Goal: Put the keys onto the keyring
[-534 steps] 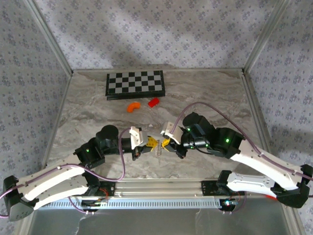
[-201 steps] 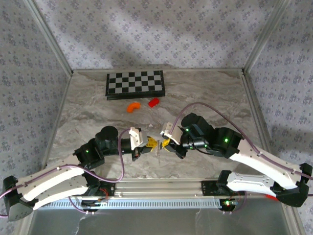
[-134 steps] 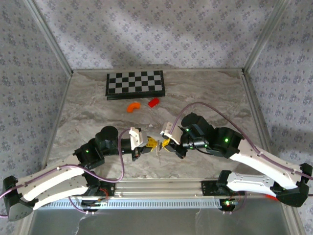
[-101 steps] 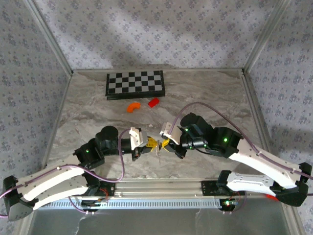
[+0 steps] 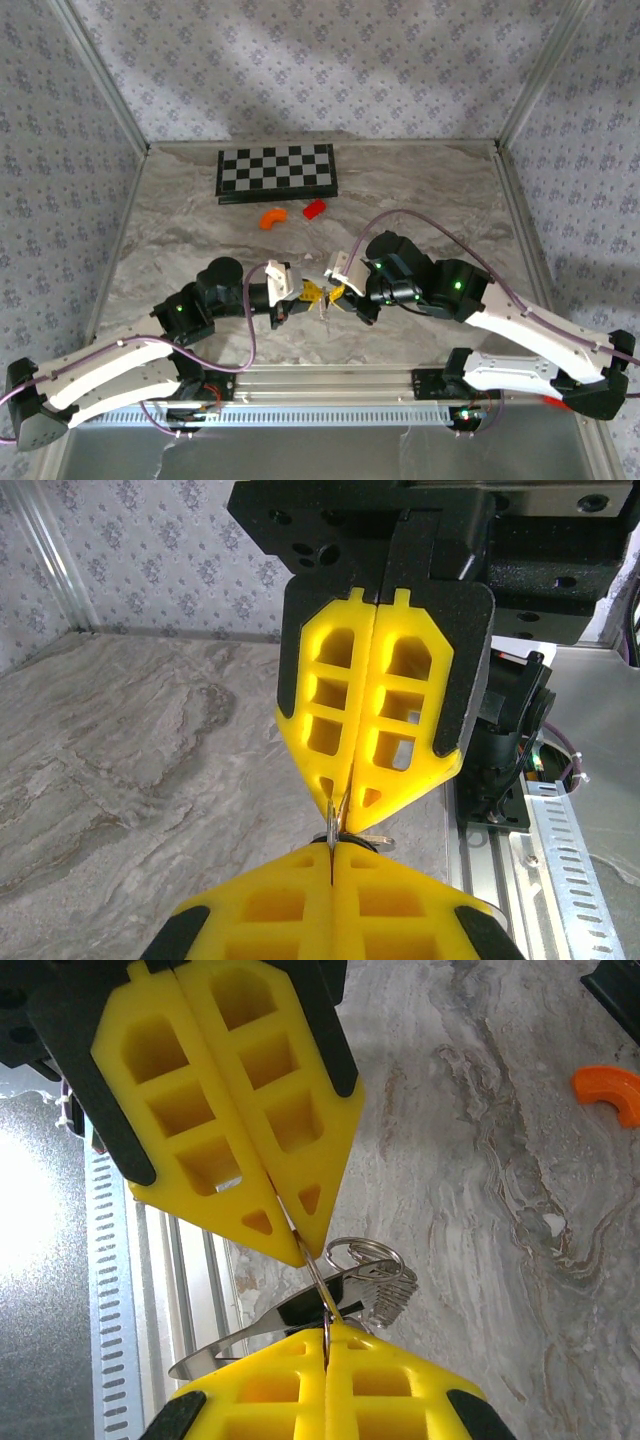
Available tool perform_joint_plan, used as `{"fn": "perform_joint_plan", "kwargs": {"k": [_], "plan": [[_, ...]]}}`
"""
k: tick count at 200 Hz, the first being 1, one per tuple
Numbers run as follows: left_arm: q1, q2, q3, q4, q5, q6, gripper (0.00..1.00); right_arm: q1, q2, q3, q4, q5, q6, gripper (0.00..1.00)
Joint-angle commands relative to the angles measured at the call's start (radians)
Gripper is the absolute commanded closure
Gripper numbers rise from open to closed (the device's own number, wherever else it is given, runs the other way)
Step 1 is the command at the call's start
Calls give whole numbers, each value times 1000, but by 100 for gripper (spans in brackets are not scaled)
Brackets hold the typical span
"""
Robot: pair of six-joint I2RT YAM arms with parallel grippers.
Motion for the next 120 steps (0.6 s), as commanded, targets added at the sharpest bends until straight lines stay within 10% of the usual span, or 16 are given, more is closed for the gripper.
{"fn": "perform_joint_plan", "kwargs": {"k": [1, 120], "plan": [[-8, -15, 15, 22, 7, 13, 100, 7, -2, 31, -1, 8, -15, 100], [-8, -22, 11, 20, 3, 7, 100, 7, -27, 14, -21, 42, -1, 100]]}}
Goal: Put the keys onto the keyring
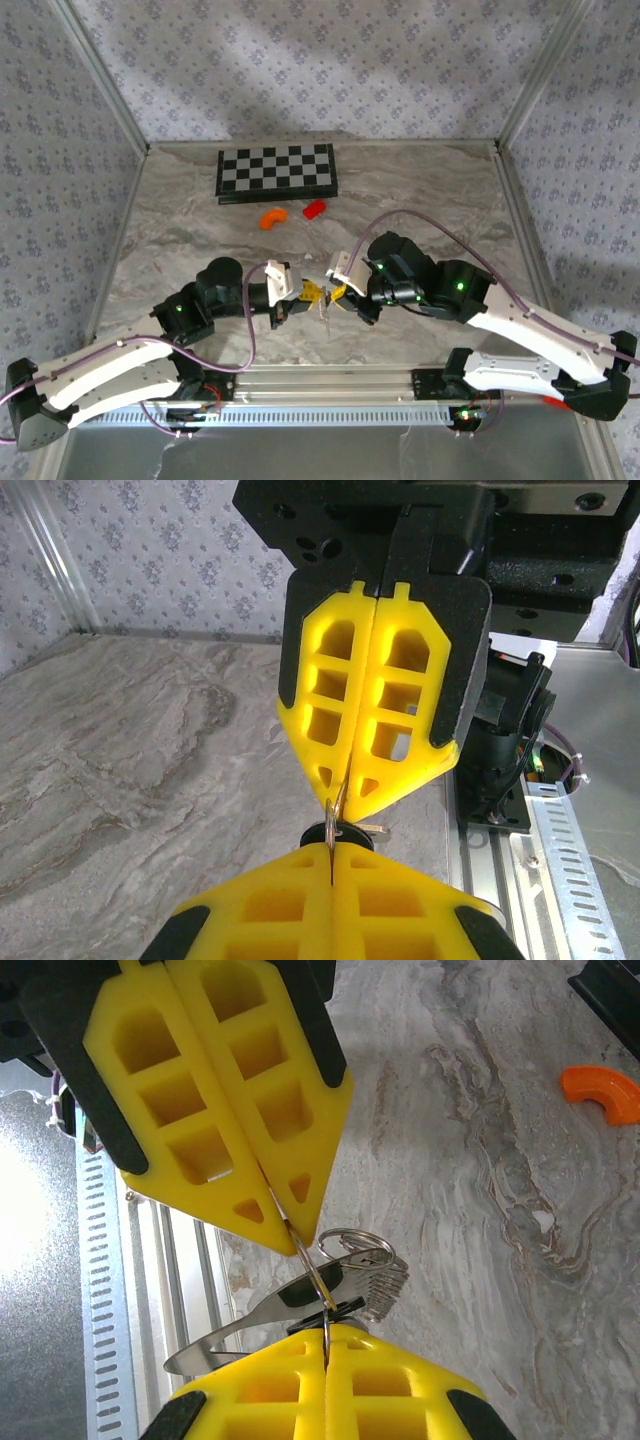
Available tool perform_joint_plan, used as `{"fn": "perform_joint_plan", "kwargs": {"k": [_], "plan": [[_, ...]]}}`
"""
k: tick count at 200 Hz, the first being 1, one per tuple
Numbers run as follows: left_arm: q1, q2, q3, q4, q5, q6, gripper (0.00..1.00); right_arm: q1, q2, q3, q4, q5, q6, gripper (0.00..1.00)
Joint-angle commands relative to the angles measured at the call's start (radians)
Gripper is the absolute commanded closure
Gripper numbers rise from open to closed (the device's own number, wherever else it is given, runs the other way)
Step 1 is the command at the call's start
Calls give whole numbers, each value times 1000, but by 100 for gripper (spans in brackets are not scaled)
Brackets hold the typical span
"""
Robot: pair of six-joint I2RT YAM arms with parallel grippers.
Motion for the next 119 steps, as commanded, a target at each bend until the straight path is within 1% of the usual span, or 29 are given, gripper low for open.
{"fn": "perform_joint_plan", "kwargs": {"k": [1, 119], "plan": [[-8, -21, 11, 20, 4, 7, 100, 4, -17, 14, -14, 19, -2, 100], [-10, -11, 12, 27, 9, 8, 100, 6, -9, 11, 8, -1, -8, 100]]}}
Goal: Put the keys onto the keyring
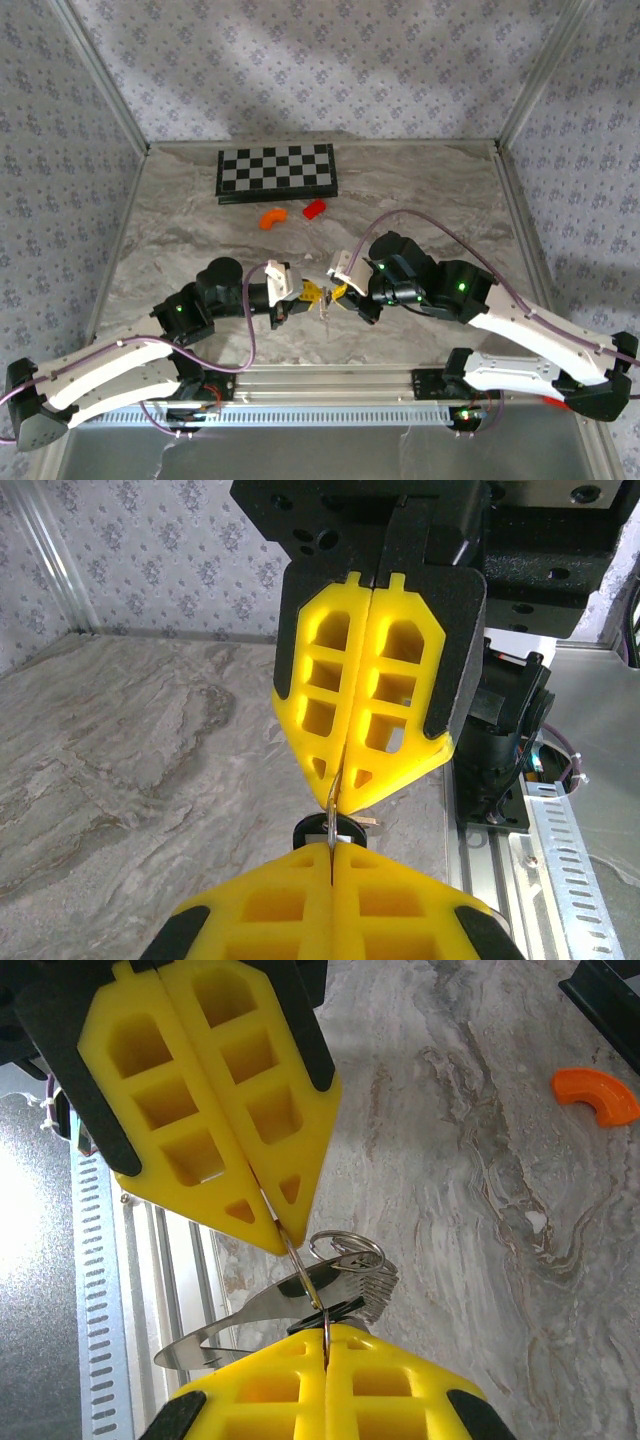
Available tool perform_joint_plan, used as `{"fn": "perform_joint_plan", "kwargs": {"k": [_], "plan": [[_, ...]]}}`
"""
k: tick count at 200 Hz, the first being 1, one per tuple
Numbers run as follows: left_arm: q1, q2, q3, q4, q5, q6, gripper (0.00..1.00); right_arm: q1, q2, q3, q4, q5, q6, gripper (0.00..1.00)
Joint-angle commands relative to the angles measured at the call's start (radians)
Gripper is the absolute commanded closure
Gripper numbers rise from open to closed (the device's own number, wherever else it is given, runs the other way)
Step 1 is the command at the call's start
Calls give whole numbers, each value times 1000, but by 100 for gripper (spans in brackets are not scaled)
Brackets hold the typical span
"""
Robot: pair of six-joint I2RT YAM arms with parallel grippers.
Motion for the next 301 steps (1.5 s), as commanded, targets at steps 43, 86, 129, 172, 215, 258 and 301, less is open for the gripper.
{"fn": "perform_joint_plan", "kwargs": {"k": [43, 86, 129, 172, 215, 258, 301], "plan": [[-9, -12, 13, 26, 8, 7, 100, 12, 1, 11, 9, -10, -9, 100], [-10, -11, 13, 27, 10, 7, 100, 15, 5, 13, 15, -13, -12, 100], [-10, -2, 15, 27, 6, 11, 100, 16, 14, 23, 18, -24, -19, 100], [-10, -10, 16, 23, -9, 15, 100, 18, 6, 17, 7, -13, -13, 100], [-10, -5, 9, 18, -78, 5, 100, -24, -21, -32, 0, -14, 54, 100], [-9, -62, -52, 51, -150, -31, 100, -161, 30, -126, -10, 7, 214, 100], [0, -111, -105, 67, -194, -48, 100, -268, 58, -275, -24, -20, 391, 100]]}}
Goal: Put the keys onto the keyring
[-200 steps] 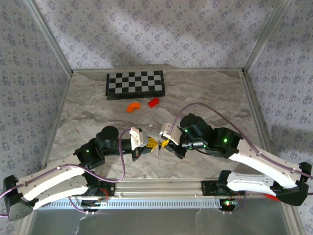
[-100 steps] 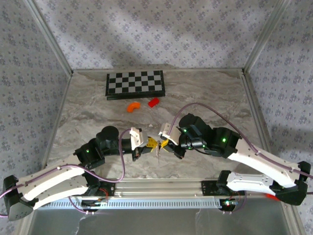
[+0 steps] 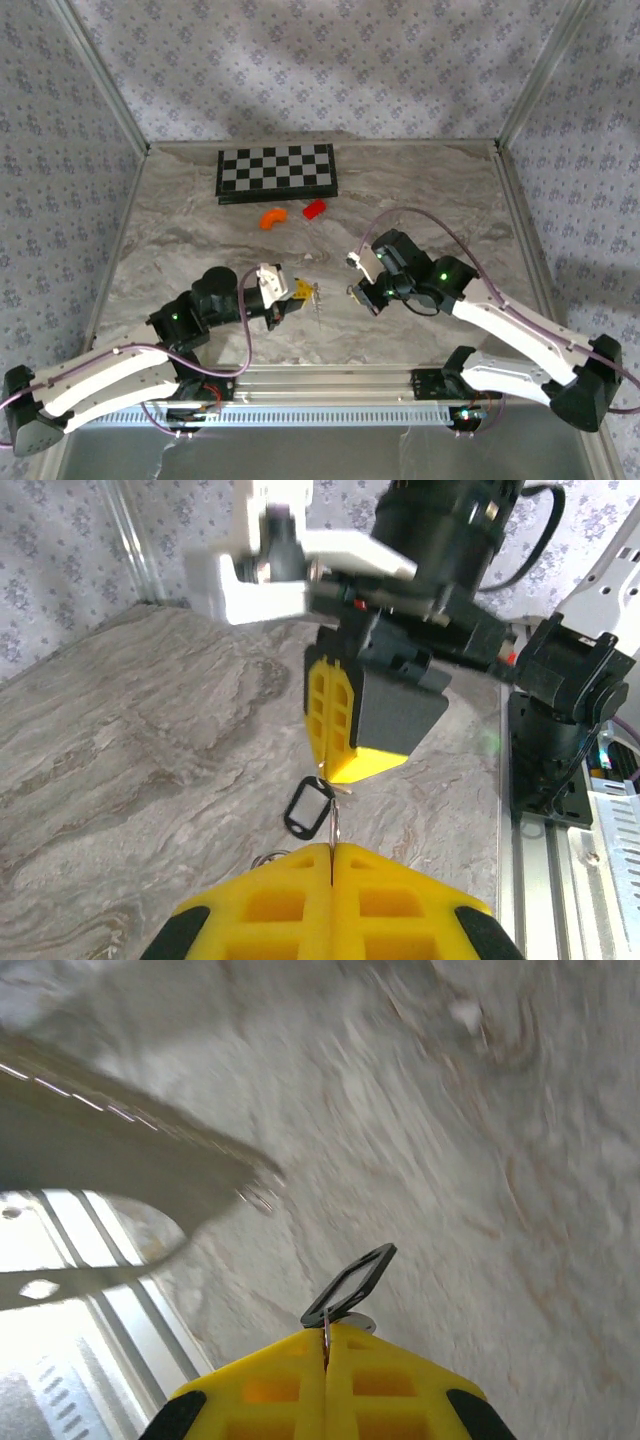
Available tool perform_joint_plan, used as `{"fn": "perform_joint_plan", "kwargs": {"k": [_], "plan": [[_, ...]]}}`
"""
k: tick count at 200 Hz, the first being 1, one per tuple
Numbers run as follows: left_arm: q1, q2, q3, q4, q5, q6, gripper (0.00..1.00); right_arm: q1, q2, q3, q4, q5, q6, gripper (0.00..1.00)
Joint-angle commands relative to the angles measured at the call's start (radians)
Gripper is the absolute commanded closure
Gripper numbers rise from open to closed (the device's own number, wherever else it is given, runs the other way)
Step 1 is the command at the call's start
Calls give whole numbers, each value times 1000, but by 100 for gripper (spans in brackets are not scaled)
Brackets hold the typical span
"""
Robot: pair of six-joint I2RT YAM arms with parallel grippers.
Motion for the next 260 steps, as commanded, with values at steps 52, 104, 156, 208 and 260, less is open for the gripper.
{"fn": "perform_joint_plan", "kwargs": {"k": [52, 104, 156, 208, 260], "plan": [[30, -63, -74, 93, -46, -37, 100, -11, 255, -66, -87, 9, 206, 100], [78, -91, -115, 117, -16, -55, 100, -11, 432, -5, -52, 12, 197, 100], [89, -94, -126, 127, -4, -57, 100, -8, 571, 78, -46, 31, 152, 100], [94, -93, -123, 127, 4, -61, 100, -1, 573, 104, -35, 26, 144, 84], [105, -68, -123, 160, 28, -78, 100, 0, 399, 7, 28, 61, 212, 64]]}}
